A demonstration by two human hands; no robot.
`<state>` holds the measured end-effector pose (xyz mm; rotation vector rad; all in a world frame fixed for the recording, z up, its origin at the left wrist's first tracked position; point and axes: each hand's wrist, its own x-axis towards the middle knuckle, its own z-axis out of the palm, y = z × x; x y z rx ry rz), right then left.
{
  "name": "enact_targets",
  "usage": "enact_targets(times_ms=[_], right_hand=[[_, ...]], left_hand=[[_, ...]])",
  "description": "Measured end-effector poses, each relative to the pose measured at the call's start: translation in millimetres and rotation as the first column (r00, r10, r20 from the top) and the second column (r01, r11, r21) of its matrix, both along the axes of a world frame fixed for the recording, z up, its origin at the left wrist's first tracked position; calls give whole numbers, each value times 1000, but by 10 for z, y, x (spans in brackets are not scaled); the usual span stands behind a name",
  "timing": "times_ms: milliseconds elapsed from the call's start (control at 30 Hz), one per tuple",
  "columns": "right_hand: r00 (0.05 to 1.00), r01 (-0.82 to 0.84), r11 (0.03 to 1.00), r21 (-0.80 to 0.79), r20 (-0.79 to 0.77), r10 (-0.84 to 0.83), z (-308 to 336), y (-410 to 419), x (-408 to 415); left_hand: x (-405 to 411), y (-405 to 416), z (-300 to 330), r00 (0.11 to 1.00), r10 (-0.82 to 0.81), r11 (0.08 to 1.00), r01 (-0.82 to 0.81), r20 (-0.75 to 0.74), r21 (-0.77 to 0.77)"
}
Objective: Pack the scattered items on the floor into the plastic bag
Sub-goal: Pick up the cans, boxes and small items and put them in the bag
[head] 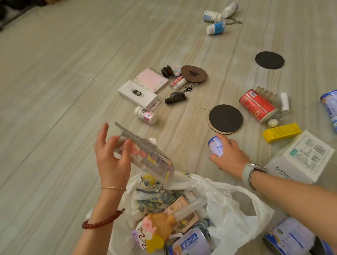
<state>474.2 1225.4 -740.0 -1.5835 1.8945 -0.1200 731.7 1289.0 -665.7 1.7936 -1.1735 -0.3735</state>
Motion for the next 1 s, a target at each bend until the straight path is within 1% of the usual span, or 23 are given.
enact_targets(times_ms=[100,167,200,267,300,367,433,533,633,700,733,800,867,900,933,967,1000], right_hand=[[979,-4,997,-82,203,21,217,10,98],[935,7,988,-152,351,47,384,10,157],[898,15,987,-163,436,58,475,21,183],[801,27,991,-131,596,57,642,46,224],[763,19,993,-116,644,61,711,52,238],[704,-2,997,-72,709,53,811,45,241],[649,-8,999,32,760,-19,877,44,230],[599,10,985,172,788,-143,901,74,189],[637,-40,971,234,755,-155,854,152,150],[664,-76,963,258,734,-144,809,231,144],[674,-89,962,258,727,-132,781,270,151],[690,-128,971,203,721,-60,711,355,193],[689,-208,974,94,720,77,650,464,268],[692,-271,962,40,703,166,620,528,310],[702,-345,939,-2,664,259,592,603,351],[714,-419,908,-29,606,349,563,680,388],[722,-485,873,-51,540,432,534,757,421]], left_hand=[[-1,28,192,987,-159,981,160,21,-108],[-13,41,336,977,-210,958,215,43,-190],[-28,51,406,976,-214,952,220,48,-215],[-69,72,539,981,-190,950,195,43,-244],[-89,89,599,986,-166,954,167,24,-248],[-133,120,709,990,-138,965,127,-31,-229],[-169,162,731,981,-142,979,119,-134,-164],[-215,251,542,944,-134,991,131,-303,-28],[-251,415,69,916,-107,959,198,-386,204],[-241,542,-290,912,-84,921,225,-402,317],[-227,603,-455,924,-85,905,229,-374,359],[-207,689,-713,943,-91,877,229,-321,423],[-222,719,-822,953,-102,849,233,-285,475],[-231,716,-852,965,-121,831,227,-233,508],[-237,706,-874,977,-156,810,209,-142,548],[-240,687,-875,981,-193,798,168,-19,578],[-236,671,-844,968,-227,807,122,112,578]])
